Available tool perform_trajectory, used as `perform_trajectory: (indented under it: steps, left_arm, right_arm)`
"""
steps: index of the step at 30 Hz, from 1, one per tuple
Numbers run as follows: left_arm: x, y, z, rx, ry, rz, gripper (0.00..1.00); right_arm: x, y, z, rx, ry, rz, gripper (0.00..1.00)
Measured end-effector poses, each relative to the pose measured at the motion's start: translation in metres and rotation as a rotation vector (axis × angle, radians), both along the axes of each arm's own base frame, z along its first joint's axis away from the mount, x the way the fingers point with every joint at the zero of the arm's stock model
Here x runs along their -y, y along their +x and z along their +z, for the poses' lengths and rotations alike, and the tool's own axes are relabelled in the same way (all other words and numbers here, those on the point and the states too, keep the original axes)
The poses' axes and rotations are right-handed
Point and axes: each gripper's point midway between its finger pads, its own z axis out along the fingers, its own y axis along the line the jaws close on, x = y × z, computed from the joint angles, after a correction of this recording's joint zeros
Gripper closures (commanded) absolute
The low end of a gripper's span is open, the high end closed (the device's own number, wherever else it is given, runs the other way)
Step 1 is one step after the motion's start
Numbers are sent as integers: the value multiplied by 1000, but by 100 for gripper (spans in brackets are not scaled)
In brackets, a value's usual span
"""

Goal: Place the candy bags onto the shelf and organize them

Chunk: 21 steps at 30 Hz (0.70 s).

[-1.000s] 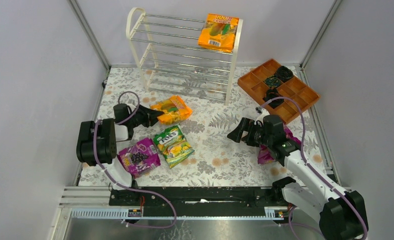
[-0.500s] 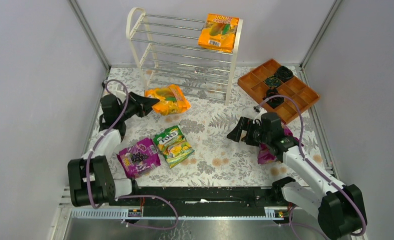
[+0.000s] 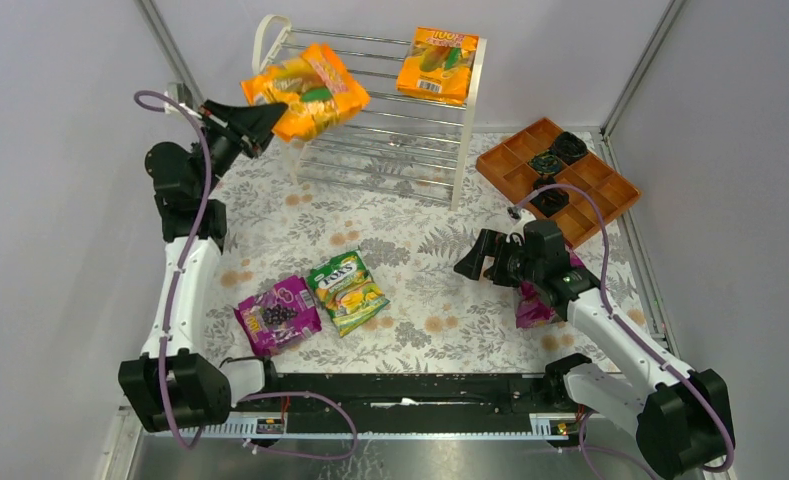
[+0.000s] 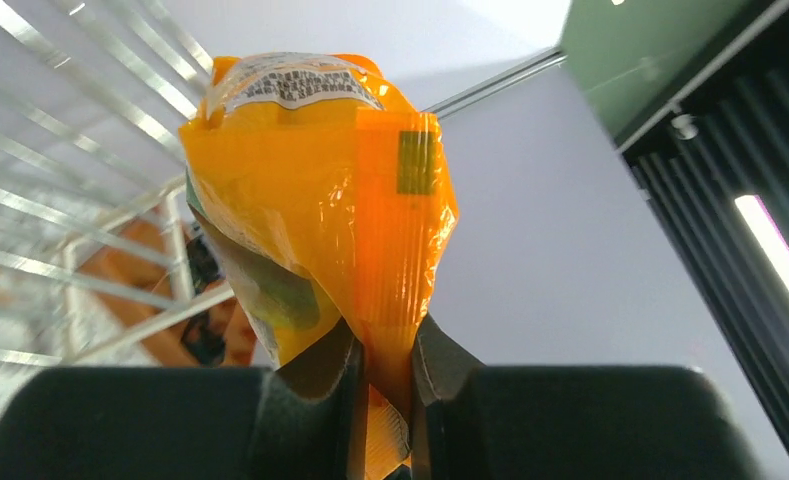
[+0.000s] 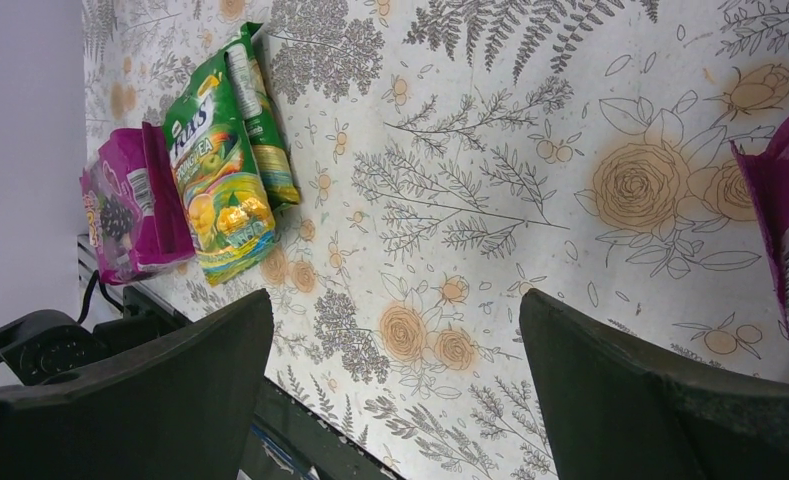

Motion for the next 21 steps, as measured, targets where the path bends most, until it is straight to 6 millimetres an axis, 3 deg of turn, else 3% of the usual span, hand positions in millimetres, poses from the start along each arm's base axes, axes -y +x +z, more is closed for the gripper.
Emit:
perform_trajectory:
  steps: [3, 5, 9, 11, 14, 18, 21]
  left_arm:
    - [4, 2, 41, 98, -43, 41, 100]
    - [18, 8, 68, 147, -85, 72, 100]
    - [50, 19, 91, 192, -171, 114, 100]
    - [65, 33, 90, 187, -208, 151, 100]
    - [73, 66, 78, 148, -239, 227, 100]
    - [67, 122, 42, 68, -255, 376, 100]
    - [62, 150, 15, -2, -253, 465, 100]
  right_arm:
    - [-1, 2, 4, 9, 2, 1, 0]
    - [0, 2, 4, 11, 1, 1, 0]
    - [1, -1, 4, 5, -3, -2, 0]
    - [2, -3, 7, 11, -2, -4, 0]
    - [4, -3, 11, 22, -4, -11, 0]
    - [5, -3, 19, 40, -2, -17, 0]
    - [7, -5, 21, 46, -5, -23, 0]
